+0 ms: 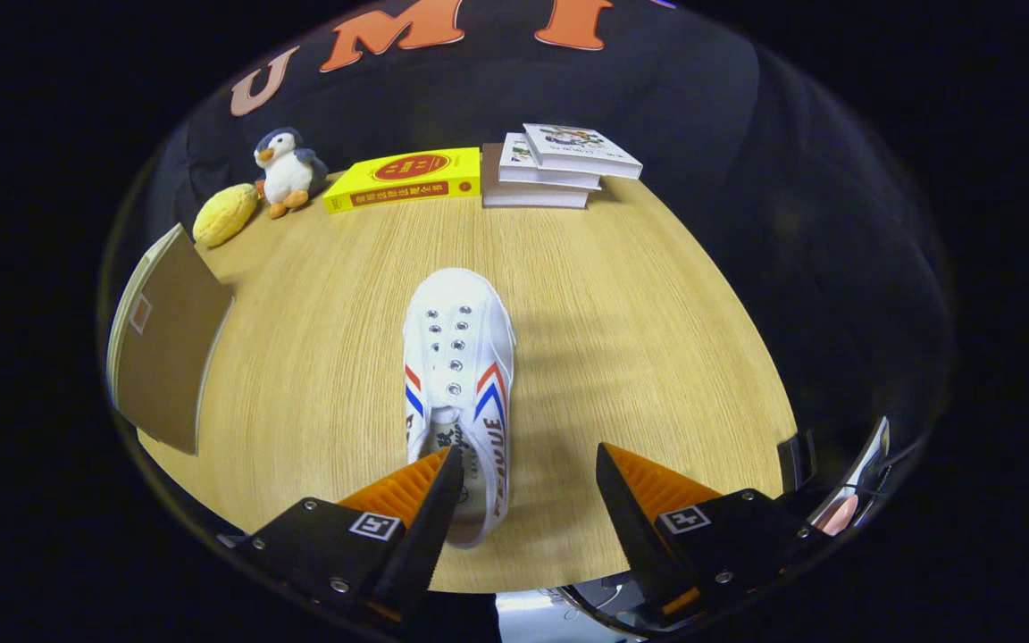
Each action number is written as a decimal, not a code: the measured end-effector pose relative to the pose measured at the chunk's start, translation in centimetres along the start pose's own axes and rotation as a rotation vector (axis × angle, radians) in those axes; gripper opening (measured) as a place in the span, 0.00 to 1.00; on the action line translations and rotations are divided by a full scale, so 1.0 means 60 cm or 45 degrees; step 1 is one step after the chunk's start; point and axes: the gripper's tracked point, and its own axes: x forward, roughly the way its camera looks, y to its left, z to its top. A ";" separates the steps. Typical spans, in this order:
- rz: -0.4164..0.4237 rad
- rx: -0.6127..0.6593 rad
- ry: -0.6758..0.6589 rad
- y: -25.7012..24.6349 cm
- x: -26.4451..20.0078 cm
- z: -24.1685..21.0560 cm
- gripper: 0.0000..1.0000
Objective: Open the storage box then place both shoes into the box .Put the left shoe in first, then the right shoe, with the right side of both shoes facing outward in a uniform manner.
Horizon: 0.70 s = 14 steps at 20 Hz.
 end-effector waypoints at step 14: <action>0.126 -0.041 -0.131 0.005 0.065 0.035 0.77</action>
